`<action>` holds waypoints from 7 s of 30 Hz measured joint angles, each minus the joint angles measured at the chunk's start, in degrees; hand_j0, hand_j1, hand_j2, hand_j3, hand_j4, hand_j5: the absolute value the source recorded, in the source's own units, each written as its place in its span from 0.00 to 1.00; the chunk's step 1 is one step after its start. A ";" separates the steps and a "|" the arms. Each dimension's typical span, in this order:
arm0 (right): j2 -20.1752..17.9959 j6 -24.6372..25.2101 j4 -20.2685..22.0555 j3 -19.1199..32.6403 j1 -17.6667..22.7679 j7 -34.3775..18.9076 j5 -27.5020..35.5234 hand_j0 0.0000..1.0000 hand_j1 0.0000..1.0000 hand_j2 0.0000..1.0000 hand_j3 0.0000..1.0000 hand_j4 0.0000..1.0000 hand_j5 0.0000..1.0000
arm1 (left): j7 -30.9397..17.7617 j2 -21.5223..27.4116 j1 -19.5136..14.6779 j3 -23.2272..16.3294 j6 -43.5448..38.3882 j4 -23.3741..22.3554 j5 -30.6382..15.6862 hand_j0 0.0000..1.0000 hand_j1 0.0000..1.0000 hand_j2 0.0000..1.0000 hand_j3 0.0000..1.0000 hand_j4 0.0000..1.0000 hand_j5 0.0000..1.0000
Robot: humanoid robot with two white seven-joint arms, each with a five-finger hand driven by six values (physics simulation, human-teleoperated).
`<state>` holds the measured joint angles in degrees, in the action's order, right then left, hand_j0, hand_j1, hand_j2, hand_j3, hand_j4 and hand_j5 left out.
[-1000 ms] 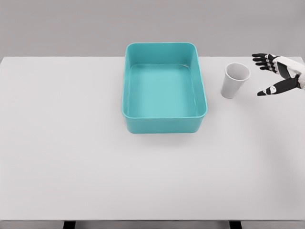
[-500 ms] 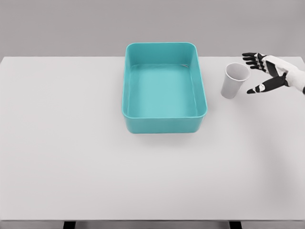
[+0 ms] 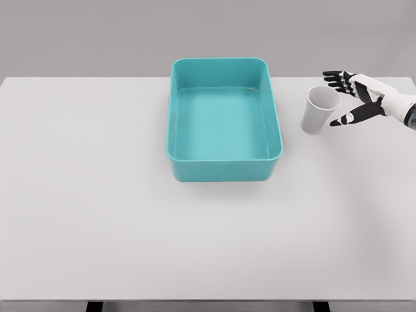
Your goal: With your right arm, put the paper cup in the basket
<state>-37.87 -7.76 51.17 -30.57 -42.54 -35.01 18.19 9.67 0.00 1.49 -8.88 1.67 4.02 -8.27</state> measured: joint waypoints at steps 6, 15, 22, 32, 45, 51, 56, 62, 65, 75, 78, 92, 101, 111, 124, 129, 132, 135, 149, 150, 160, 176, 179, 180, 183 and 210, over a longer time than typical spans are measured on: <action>0.13 0.00 0.33 -0.43 0.00 0.00 0.04 1.00 1.00 1.00 1.00 1.00 1.00 | 0.00 0.00 0.00 0.00 0.00 0.01 0.00 1.00 1.00 1.00 1.00 1.00 1.00; 0.22 0.00 0.52 -1.41 0.09 0.00 0.05 1.00 1.00 1.00 1.00 1.00 1.00 | 0.00 0.00 0.00 0.00 0.00 0.03 0.00 1.00 1.00 1.00 1.00 1.00 1.00; 0.29 0.00 0.48 -1.62 0.09 0.00 0.05 1.00 1.00 1.00 1.00 1.00 1.00 | 0.00 0.00 0.00 0.00 0.00 0.01 0.00 1.00 1.00 1.00 1.00 1.00 1.00; 0.64 0.02 0.97 -2.27 0.09 0.05 0.34 1.00 1.00 1.00 1.00 1.00 1.00 | 0.00 0.00 0.00 0.00 0.00 0.01 0.00 1.00 1.00 1.00 1.00 1.00 1.00; 0.50 0.03 1.35 -2.25 0.09 0.04 0.71 0.78 0.78 0.78 0.78 0.78 0.78 | 0.00 0.00 0.00 0.00 0.00 0.01 0.00 1.00 1.00 1.00 1.00 1.00 1.00; 0.48 -0.04 1.39 -2.18 0.09 0.01 0.86 0.73 0.73 0.73 0.73 0.73 0.73 | 0.00 0.00 0.00 0.00 0.00 0.01 0.00 1.00 1.00 1.00 1.00 1.00 1.00; 0.48 -0.90 1.41 -1.94 0.00 0.01 0.91 0.72 0.72 0.72 0.72 0.72 0.72 | 0.00 0.00 0.00 0.00 0.00 0.02 0.00 1.00 1.00 1.00 1.00 1.00 1.00; 0.44 -1.98 1.65 -1.68 0.00 0.00 0.96 0.72 0.72 0.72 0.72 0.72 0.72 | 0.00 0.00 0.00 0.00 0.00 0.01 0.00 1.00 1.00 1.00 1.00 1.00 1.00; 0.41 -2.55 2.65 -1.41 0.00 0.00 0.98 0.72 0.72 0.72 0.72 0.72 0.72 | 0.00 0.00 0.00 0.00 0.00 0.02 0.00 1.00 1.00 1.00 1.00 1.00 1.00; -0.31 -2.85 8.70 0.66 0.18 0.00 0.98 0.72 0.72 0.72 0.72 0.72 0.72 | 0.00 0.00 0.00 0.00 0.00 0.00 0.00 1.00 1.00 1.00 1.00 1.00 1.00; -0.52 -2.82 10.73 1.75 0.18 0.00 0.97 0.72 0.72 0.72 0.72 0.72 0.72 | 0.00 0.00 0.00 0.00 0.00 -0.01 0.00 1.00 1.00 1.00 1.00 1.00 1.00; 0.28 -2.36 16.57 3.28 -1.58 0.00 0.57 0.72 0.72 0.72 0.72 0.72 0.72 | 0.00 0.00 0.00 0.00 0.00 0.01 0.00 1.00 1.00 1.00 1.00 1.00 1.00; 1.32 -2.14 17.83 2.76 -2.55 -0.01 0.31 0.73 0.73 0.73 0.73 0.73 0.73 | 0.00 0.00 0.00 0.00 0.00 0.02 0.00 1.00 1.00 1.00 1.00 1.00 1.00; 4.72 -2.06 17.96 -0.86 -5.36 -0.01 0.00 0.73 0.73 0.73 0.73 0.73 0.73 | 0.00 0.00 0.00 0.00 0.00 0.01 0.00 1.00 1.00 1.00 1.00 1.00 1.00; 9.19 -2.04 17.01 -3.81 -6.15 -0.01 -2.67 0.73 0.73 0.73 0.73 0.73 0.73 | 0.00 0.00 0.00 0.00 0.00 0.02 0.00 1.00 1.00 1.00 1.00 1.00 1.00; 10.77 -2.04 16.05 -3.98 -6.15 -0.01 -4.48 0.73 0.73 0.73 0.73 0.73 0.73 | 0.00 0.00 0.00 0.00 0.00 0.02 0.00 1.00 1.00 1.00 1.00 1.00 1.00; 11.34 -2.04 15.57 -4.13 -6.33 -0.01 -5.55 0.73 0.73 0.73 0.73 0.73 0.73 | 0.00 0.00 0.00 0.00 0.00 0.01 0.00 1.00 1.00 1.00 1.00 1.00 1.00; 12.41 -2.05 14.82 -4.70 -6.77 -0.03 -7.43 0.73 0.73 0.73 0.73 0.73 0.73 | 0.00 0.00 0.00 0.00 0.00 0.02 0.00 1.00 1.00 1.00 1.00 1.00 1.00; 14.70 -1.36 14.74 -5.41 -8.00 -0.01 -16.33 0.72 0.72 0.72 0.72 0.72 0.72 | 0.00 0.00 0.00 0.00 0.00 0.02 0.00 1.00 1.00 1.00 1.00 1.00 1.00; 14.95 -1.07 14.97 -5.42 -8.09 -0.01 -17.29 0.72 0.72 0.72 0.72 0.72 0.72 | 0.00 0.00 0.00 0.00 0.00 0.02 0.00 1.00 1.00 1.00 1.00 1.00 1.00; 17.08 10.24 24.03 -9.03 -9.84 -0.02 -36.70 0.67 0.67 0.67 0.67 0.67 0.67 | 0.00 0.00 0.00 0.00 0.00 0.00 0.00 1.00 1.00 1.00 1.00 1.00 1.00; 16.83 10.76 28.44 -12.12 -10.11 -0.02 -37.64 1.00 1.00 1.00 1.00 1.00 1.00 | 0.00 0.00 0.00 0.00 0.00 0.01 0.00 1.00 1.00 1.00 1.00 1.00 1.00; 14.33 4.43 29.40 -5.58 -7.04 -0.03 -26.03 1.00 1.00 1.00 1.00 1.00 1.00 | 0.00 0.00 0.00 0.00 0.00 0.02 0.01 1.00 1.00 1.00 1.00 1.00 1.00; 13.21 2.79 29.64 -3.13 -5.37 -0.03 -22.42 1.00 1.00 1.00 1.00 1.00 1.00 | 0.00 0.00 0.00 0.00 0.00 0.01 0.01 1.00 1.00 1.00 1.00 1.00 1.00; 8.64 -0.36 30.18 4.12 1.13 -0.03 -16.43 1.00 1.00 1.00 1.00 1.00 1.00 | 0.00 0.00 0.00 0.01 0.00 0.00 0.00 1.00 1.00 1.00 1.00 1.00 1.00; 3.81 -8.77 26.95 32.17 21.01 -0.01 -16.91 1.00 1.00 1.00 1.00 1.00 1.00 | 0.00 0.00 0.00 0.00 0.00 0.01 0.01 1.00 1.00 1.00 1.00 1.00 1.00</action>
<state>-34.06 -16.53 78.13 1.60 -21.53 -35.02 1.28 9.67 0.00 1.49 -8.88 1.67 4.03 -8.27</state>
